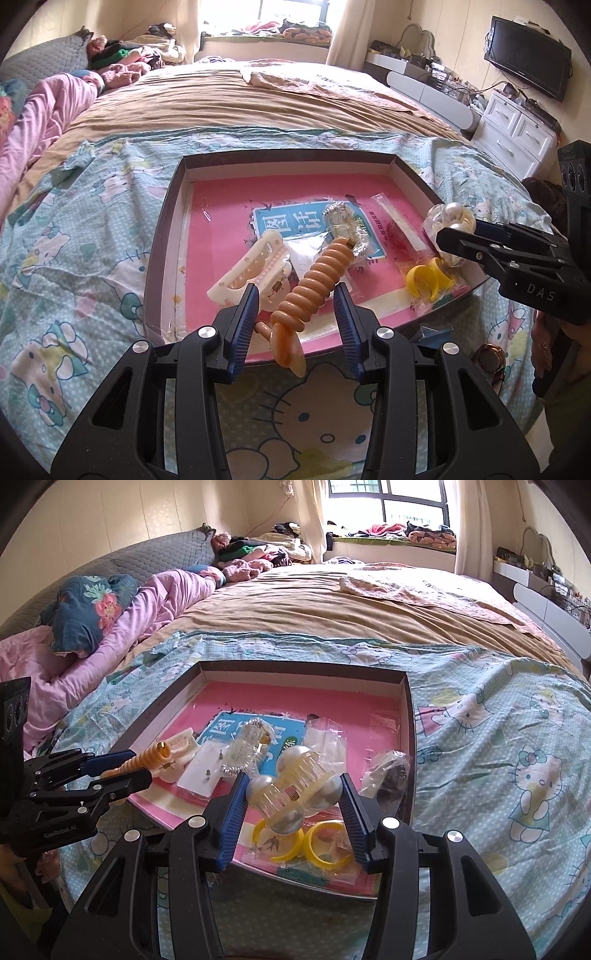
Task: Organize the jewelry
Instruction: 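Carry the orange coil into the tray with left while right carries the pearls in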
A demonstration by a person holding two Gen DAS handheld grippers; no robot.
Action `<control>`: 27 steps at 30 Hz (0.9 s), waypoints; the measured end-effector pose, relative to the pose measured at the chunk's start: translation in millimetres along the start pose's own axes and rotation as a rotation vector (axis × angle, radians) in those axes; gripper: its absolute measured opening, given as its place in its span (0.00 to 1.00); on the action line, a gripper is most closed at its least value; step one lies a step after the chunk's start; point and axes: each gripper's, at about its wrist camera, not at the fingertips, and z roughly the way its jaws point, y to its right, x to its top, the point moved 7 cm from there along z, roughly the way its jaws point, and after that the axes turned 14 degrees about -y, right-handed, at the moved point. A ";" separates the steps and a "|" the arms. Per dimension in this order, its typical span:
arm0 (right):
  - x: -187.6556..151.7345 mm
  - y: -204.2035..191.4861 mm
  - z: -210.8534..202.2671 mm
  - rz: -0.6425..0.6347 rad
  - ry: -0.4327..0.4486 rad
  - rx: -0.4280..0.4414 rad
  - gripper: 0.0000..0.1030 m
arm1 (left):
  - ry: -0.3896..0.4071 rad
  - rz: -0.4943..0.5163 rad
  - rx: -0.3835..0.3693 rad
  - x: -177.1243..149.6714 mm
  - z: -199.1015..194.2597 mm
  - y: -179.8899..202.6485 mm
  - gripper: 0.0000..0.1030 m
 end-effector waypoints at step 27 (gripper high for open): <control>-1.9 -33.0 23.2 -0.111 -0.070 -0.011 0.46 | 0.000 -0.058 0.025 0.5 8.1 -25.1 0.32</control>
